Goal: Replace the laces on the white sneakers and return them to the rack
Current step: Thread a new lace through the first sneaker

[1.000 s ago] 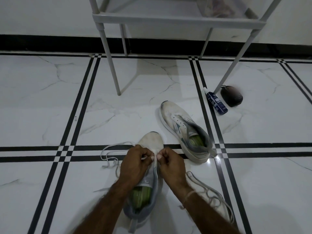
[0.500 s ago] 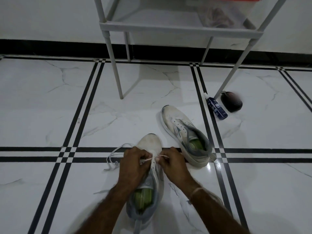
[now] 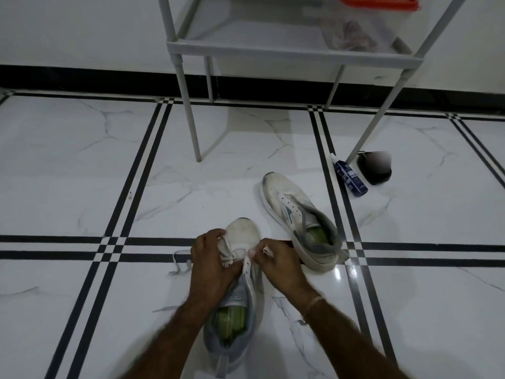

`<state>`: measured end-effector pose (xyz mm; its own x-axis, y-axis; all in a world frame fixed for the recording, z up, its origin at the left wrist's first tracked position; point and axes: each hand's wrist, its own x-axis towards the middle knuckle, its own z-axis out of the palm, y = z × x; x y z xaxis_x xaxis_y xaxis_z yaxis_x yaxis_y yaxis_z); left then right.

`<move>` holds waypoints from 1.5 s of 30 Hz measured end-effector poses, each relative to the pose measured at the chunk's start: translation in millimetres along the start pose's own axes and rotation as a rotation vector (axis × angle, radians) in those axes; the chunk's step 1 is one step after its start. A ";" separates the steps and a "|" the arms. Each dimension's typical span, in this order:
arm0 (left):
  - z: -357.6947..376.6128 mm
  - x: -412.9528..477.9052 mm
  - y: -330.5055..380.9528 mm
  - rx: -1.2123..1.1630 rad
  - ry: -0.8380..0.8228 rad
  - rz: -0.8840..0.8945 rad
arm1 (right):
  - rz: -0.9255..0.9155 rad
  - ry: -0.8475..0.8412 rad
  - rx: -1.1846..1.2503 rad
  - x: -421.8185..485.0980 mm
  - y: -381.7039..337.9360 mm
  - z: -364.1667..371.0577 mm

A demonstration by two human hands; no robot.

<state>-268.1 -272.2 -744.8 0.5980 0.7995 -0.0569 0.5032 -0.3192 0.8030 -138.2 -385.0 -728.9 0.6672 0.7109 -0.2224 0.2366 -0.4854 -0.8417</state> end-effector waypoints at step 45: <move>-6.0 0.9 -16.0 -0.077 0.003 0.043 | -0.184 0.099 0.132 0.4 13.6 1.9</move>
<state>-279.3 -263.4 -754.1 0.6159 0.7876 -0.0199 0.4278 -0.3130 0.8479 -136.0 -390.3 -741.4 0.6889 0.7247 -0.0157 0.2706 -0.2772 -0.9219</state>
